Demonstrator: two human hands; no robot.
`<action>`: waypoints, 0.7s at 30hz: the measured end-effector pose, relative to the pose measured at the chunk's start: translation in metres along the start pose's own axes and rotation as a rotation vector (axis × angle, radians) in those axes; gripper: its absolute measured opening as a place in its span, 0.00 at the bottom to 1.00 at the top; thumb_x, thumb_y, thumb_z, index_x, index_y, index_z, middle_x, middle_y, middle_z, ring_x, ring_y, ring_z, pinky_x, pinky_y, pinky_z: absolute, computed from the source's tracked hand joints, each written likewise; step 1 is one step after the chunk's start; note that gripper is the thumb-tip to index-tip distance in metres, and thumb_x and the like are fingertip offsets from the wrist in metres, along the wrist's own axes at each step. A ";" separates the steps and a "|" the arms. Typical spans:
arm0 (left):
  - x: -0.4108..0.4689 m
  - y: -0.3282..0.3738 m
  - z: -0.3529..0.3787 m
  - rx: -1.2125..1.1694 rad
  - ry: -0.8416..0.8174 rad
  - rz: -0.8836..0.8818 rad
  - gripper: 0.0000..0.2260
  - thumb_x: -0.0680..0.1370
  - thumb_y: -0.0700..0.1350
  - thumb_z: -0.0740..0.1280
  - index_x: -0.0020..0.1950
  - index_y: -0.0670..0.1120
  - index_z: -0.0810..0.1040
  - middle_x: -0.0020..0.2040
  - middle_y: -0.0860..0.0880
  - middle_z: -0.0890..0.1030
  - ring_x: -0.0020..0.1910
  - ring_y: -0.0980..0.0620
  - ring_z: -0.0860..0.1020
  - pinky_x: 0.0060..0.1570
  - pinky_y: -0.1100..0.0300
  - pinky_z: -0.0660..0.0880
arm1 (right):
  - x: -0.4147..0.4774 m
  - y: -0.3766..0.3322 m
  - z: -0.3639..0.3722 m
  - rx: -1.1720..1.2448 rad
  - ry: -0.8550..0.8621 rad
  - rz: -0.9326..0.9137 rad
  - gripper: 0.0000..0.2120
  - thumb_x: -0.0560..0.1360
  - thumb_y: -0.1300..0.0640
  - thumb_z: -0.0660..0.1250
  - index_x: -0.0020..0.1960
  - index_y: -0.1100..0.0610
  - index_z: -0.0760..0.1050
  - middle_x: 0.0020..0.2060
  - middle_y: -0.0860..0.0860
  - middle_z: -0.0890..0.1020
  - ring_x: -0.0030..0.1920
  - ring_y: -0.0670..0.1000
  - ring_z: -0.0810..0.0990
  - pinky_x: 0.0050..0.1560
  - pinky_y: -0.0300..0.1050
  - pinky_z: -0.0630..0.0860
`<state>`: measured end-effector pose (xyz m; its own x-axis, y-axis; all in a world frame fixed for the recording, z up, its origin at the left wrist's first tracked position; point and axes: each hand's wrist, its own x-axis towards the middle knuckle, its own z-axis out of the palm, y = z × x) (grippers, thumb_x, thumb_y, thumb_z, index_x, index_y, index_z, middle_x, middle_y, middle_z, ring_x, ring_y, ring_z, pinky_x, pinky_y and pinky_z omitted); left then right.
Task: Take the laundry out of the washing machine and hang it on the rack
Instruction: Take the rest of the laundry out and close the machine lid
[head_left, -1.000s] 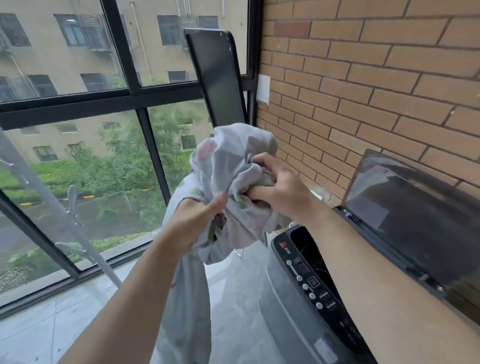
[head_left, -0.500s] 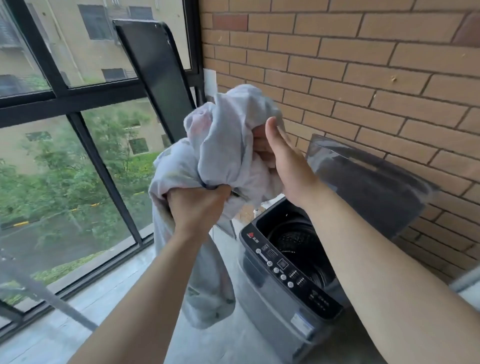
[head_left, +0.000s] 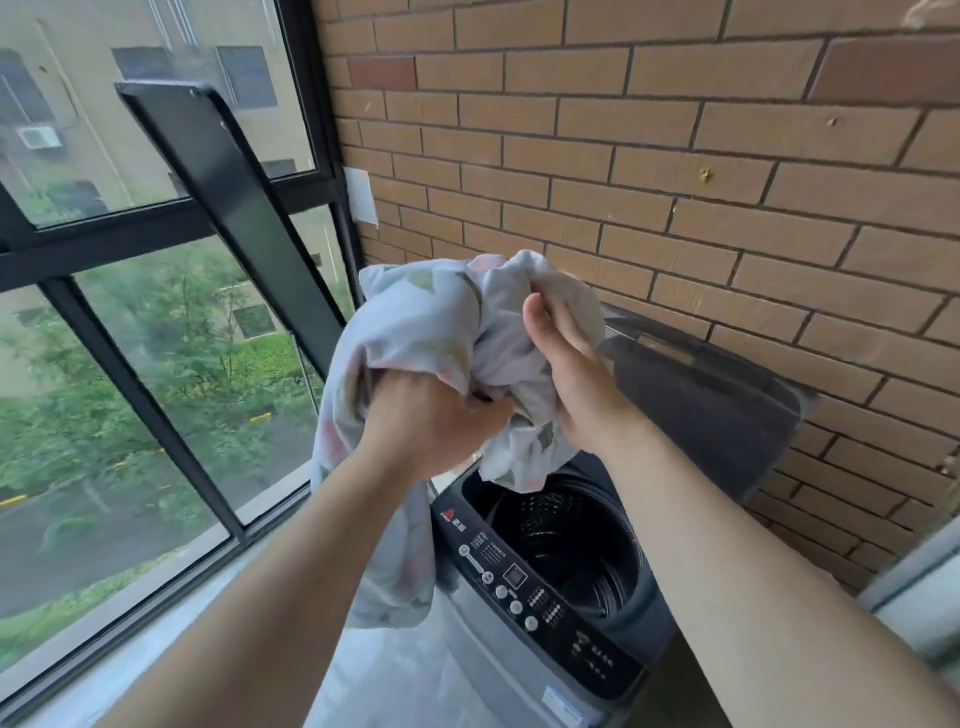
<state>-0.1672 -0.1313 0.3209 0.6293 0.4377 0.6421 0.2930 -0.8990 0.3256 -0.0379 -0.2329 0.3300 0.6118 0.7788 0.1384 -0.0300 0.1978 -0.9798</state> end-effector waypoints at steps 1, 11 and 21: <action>-0.001 0.003 0.011 0.024 -0.085 -0.053 0.22 0.62 0.69 0.69 0.31 0.51 0.74 0.26 0.59 0.73 0.29 0.61 0.73 0.26 0.65 0.66 | 0.004 0.001 -0.005 0.000 -0.014 0.018 0.36 0.68 0.27 0.69 0.72 0.36 0.67 0.69 0.47 0.77 0.68 0.53 0.77 0.69 0.60 0.71; 0.001 -0.010 0.078 0.259 0.016 -0.035 0.22 0.70 0.56 0.69 0.62 0.54 0.73 0.54 0.51 0.82 0.54 0.46 0.80 0.52 0.55 0.76 | 0.036 0.032 -0.025 -0.358 -0.190 0.077 0.38 0.66 0.20 0.55 0.66 0.43 0.70 0.54 0.40 0.78 0.56 0.39 0.75 0.56 0.42 0.69; 0.028 -0.021 0.090 0.236 0.085 -0.245 0.11 0.69 0.48 0.74 0.49 0.51 0.77 0.43 0.46 0.81 0.44 0.40 0.80 0.40 0.55 0.72 | 0.112 0.037 -0.113 -0.963 0.258 -0.086 0.26 0.82 0.35 0.48 0.48 0.51 0.76 0.46 0.53 0.83 0.51 0.56 0.79 0.48 0.49 0.76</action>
<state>-0.0909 -0.1014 0.2693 0.4602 0.6317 0.6239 0.5926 -0.7418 0.3139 0.1192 -0.2055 0.2934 0.7383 0.6087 0.2905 0.6055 -0.4086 -0.6829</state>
